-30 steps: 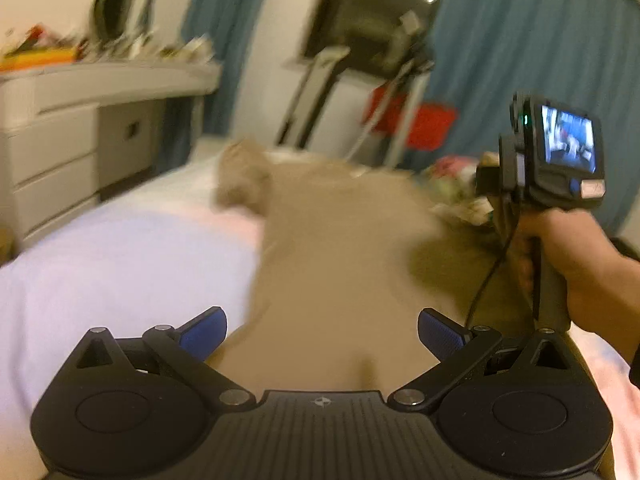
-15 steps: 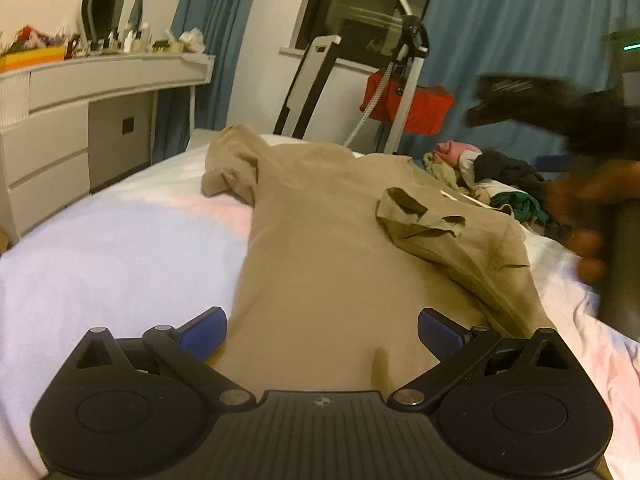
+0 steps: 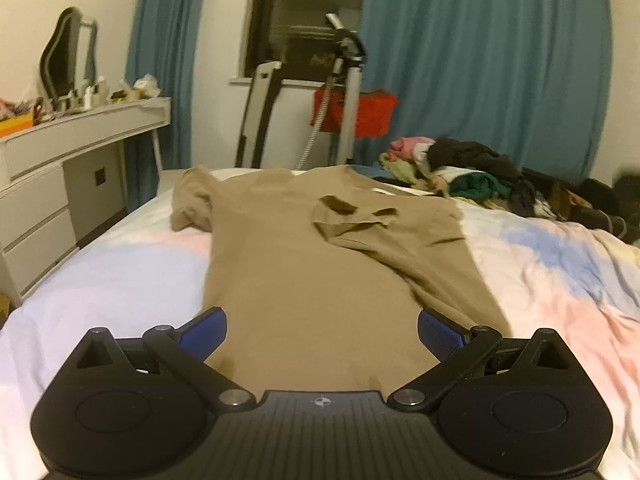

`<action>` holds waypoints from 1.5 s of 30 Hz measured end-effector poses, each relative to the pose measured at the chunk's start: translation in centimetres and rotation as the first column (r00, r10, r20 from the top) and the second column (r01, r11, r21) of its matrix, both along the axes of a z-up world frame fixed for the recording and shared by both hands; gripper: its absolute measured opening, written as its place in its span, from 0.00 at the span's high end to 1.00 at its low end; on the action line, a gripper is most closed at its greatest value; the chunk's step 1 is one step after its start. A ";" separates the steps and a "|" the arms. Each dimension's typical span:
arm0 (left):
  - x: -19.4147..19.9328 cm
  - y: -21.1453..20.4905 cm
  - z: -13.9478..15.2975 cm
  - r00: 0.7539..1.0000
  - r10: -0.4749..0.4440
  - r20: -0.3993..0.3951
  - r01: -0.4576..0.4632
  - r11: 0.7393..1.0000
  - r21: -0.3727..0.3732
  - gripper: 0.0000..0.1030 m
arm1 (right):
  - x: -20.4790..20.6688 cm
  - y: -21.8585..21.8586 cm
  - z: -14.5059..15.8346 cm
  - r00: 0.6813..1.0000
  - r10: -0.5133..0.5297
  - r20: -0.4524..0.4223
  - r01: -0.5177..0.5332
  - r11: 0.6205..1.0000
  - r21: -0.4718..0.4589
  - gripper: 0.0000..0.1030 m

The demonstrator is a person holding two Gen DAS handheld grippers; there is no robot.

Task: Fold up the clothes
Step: 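Fold the sleeve across the shirt body with the right gripper and release, then grasp the shirt side edge with the left gripper and fold it inward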

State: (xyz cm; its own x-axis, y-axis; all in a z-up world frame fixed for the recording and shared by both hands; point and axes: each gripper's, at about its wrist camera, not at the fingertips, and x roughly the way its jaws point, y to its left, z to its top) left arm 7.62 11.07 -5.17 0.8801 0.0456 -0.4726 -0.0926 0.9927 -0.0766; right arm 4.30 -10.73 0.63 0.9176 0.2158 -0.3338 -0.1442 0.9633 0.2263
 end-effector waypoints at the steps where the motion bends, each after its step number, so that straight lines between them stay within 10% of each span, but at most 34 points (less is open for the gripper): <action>1: -0.3 -0.2 0.3 1.000 0.002 0.009 -0.002 1.000 0.007 0.01 | -0.8 -0.5 -0.6 1.000 -0.006 -0.001 0.006 1.000 0.014 0.05; 10: -2.5 -0.9 0.7 0.999 0.023 0.024 -0.023 0.999 0.023 0.01 | -3.1 -1.9 -1.8 0.999 0.013 -0.040 -0.011 0.999 0.044 0.05; 29: -7.8 -10.2 -0.8 0.956 -0.277 -0.095 0.274 0.961 -0.045 0.10 | -4.7 -8.8 -0.5 0.992 -0.085 -0.099 0.099 0.984 0.148 0.05; 39: -8.9 -13.9 -2.3 0.850 -0.512 -0.126 0.477 0.849 -0.228 0.32 | -5.9 -13.4 0.3 0.986 -0.132 -0.104 0.153 0.961 0.233 0.05; 45: -9.5 -17.6 -5.3 0.768 -0.621 -0.159 0.601 0.783 -0.160 0.39 | -6.1 -12.9 0.8 0.988 -0.123 -0.093 0.136 0.978 0.156 0.05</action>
State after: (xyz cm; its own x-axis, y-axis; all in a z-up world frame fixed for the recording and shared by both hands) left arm -1.89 -6.56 -10.51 0.5973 -0.5236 -0.6075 0.5081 0.8331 -0.2186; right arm -1.83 -23.65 1.43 0.9121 0.1543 -0.3799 0.0048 0.9225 0.3861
